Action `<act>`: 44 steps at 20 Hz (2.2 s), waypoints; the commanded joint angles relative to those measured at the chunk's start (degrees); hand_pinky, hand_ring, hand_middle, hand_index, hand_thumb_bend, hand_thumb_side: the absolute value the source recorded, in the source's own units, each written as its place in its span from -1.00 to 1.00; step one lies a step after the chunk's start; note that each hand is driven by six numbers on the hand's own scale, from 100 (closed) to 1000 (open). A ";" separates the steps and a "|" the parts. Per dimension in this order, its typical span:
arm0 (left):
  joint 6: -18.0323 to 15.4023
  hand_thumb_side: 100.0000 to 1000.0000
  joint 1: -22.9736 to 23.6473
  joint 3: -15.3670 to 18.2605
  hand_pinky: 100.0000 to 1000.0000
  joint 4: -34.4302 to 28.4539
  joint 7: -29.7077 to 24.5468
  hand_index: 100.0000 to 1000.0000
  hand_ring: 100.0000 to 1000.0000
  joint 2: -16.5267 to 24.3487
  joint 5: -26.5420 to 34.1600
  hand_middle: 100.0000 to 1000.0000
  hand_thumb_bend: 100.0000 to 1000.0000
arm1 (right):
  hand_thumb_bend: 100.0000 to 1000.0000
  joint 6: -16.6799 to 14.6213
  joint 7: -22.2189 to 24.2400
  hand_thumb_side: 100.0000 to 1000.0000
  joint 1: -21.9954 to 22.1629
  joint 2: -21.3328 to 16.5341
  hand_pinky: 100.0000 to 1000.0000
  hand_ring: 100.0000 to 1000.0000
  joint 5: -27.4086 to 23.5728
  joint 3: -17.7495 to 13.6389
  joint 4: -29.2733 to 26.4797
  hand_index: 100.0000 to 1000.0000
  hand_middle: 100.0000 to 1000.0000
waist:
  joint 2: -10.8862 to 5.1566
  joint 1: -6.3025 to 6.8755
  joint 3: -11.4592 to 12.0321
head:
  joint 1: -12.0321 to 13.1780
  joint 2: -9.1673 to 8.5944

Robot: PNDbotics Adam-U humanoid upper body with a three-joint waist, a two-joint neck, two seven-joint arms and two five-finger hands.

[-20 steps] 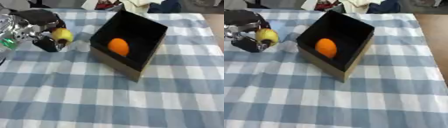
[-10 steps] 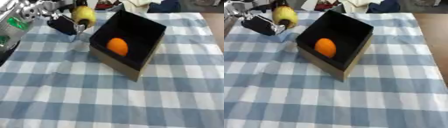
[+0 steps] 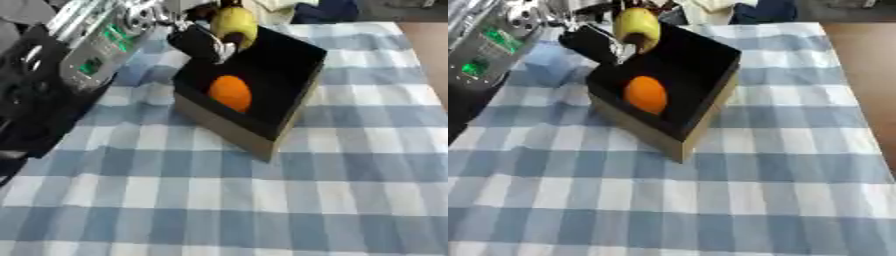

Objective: Pick up objects on the table and place them in the box.

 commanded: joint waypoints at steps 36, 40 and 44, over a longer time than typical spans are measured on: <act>-10.59 0.96 0.67 0.52 0.36 17.19 8.16 0.94 0.70 -6.88 -20.78 0.62 -0.02 | -1.00 0.85 0.78 0.40 -1.60 0.83 0.94 0.90 -1.38 -0.50 -2.01 0.72 0.55 | -0.53 -0.69 -1.11 | 0.08 -0.86; -8.13 1.00 1.07 1.66 0.36 13.81 8.62 0.92 0.69 -6.14 -17.39 0.61 -0.09 | -1.00 1.01 0.74 0.40 -1.21 0.75 0.94 0.90 -1.47 -0.64 -2.08 0.72 0.55 | -0.77 -0.75 -0.83 | -0.15 -0.48; -5.88 1.00 1.26 3.12 0.35 8.94 9.44 0.90 0.66 -5.17 -13.29 0.60 -0.33 | -1.00 1.09 0.68 0.40 -1.03 0.71 0.94 0.90 -1.56 -0.70 -2.12 0.72 0.55 | -0.95 -0.93 -0.54 | -0.22 -0.42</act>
